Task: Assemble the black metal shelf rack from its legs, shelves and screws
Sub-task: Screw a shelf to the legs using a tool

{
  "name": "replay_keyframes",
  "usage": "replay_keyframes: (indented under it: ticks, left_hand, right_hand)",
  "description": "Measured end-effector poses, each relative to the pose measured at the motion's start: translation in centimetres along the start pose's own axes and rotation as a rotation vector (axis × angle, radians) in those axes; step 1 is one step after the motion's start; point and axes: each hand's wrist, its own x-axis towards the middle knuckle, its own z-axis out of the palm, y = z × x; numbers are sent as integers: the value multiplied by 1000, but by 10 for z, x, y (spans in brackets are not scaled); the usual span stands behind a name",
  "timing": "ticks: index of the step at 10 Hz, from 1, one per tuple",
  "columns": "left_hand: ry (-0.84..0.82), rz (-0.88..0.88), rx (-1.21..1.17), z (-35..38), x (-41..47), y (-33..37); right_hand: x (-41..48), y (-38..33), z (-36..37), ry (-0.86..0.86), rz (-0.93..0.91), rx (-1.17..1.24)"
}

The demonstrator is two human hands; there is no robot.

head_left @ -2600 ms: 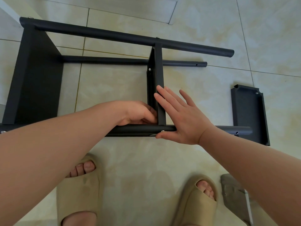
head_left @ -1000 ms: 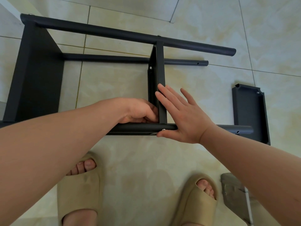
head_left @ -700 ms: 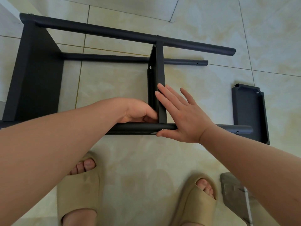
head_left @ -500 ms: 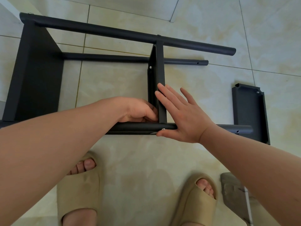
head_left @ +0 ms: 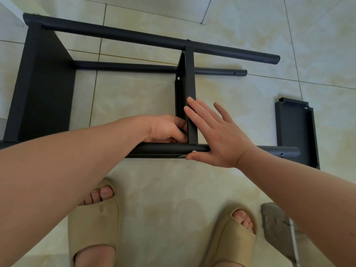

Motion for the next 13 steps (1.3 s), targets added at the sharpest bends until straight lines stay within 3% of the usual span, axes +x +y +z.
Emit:
replay_keyframes:
  ticks: [5, 11, 13]
  left_hand:
    - [18, -120, 33, -2, 2, 8]
    - [49, -58, 37, 0, 1, 5]
    - [-31, -144, -11, -2, 1, 2]
  right_hand:
    - [1, 1, 0, 12, -1, 2]
    - [1, 1, 0, 0, -5, -7]
    - [1, 1, 0, 3, -2, -2]
